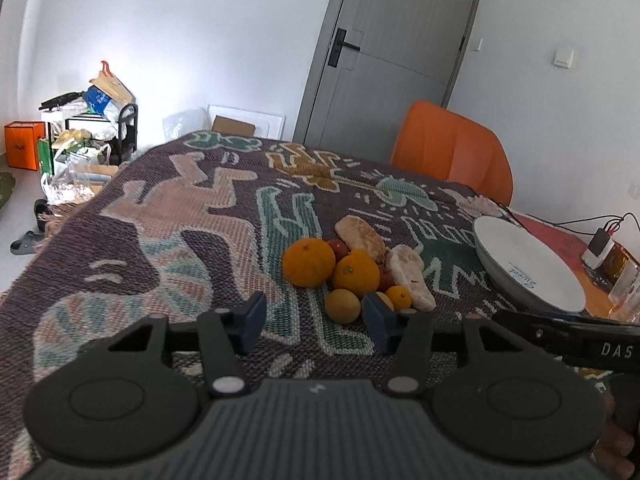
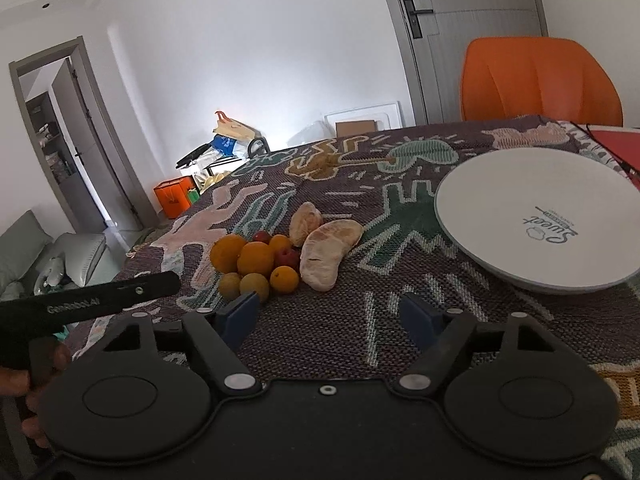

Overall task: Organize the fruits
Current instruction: 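Grasp a pomelo segment with the right tool while the left grasps a yellow fruit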

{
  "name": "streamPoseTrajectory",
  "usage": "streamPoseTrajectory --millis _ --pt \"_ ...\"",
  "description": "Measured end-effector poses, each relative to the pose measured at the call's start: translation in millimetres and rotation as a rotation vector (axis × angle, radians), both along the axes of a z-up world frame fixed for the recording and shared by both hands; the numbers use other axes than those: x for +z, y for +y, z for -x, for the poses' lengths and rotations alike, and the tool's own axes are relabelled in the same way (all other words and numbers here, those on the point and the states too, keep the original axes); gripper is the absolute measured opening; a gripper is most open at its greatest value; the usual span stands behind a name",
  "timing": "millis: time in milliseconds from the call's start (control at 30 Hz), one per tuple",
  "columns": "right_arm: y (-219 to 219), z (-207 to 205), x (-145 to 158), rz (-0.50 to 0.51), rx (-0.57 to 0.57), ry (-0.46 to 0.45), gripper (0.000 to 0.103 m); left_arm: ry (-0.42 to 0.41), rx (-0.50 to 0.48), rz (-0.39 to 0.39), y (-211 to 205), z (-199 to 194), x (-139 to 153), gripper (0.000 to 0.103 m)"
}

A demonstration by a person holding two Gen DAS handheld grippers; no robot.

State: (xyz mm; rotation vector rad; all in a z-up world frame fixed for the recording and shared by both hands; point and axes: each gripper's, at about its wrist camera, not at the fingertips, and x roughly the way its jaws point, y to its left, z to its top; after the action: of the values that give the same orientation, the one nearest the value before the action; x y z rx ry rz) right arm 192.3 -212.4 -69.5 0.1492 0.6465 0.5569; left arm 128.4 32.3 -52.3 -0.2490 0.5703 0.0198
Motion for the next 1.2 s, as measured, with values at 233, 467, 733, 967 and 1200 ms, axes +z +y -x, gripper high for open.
streamPoseTrajectory --millis 233,467,733,967,1200 --pt "7 -18 -9 0.016 0.008 0.028 0.066 0.050 -0.013 0.036 -2 -20 -15 0.036" --pt "12 -33 -17 0.029 0.018 0.061 0.056 0.059 -0.029 0.031 -9 -31 -20 0.035" --pt "19 -43 -18 0.030 0.030 0.076 0.055 0.059 -0.011 0.037 -7 -44 -28 0.023" --pt "34 -57 -22 0.049 0.033 0.079 0.055 0.035 0.005 0.035 -2 -35 -20 0.023" --pt "48 -68 -20 0.060 0.045 0.072 0.055 0.017 0.045 0.049 14 -22 -14 0.023"
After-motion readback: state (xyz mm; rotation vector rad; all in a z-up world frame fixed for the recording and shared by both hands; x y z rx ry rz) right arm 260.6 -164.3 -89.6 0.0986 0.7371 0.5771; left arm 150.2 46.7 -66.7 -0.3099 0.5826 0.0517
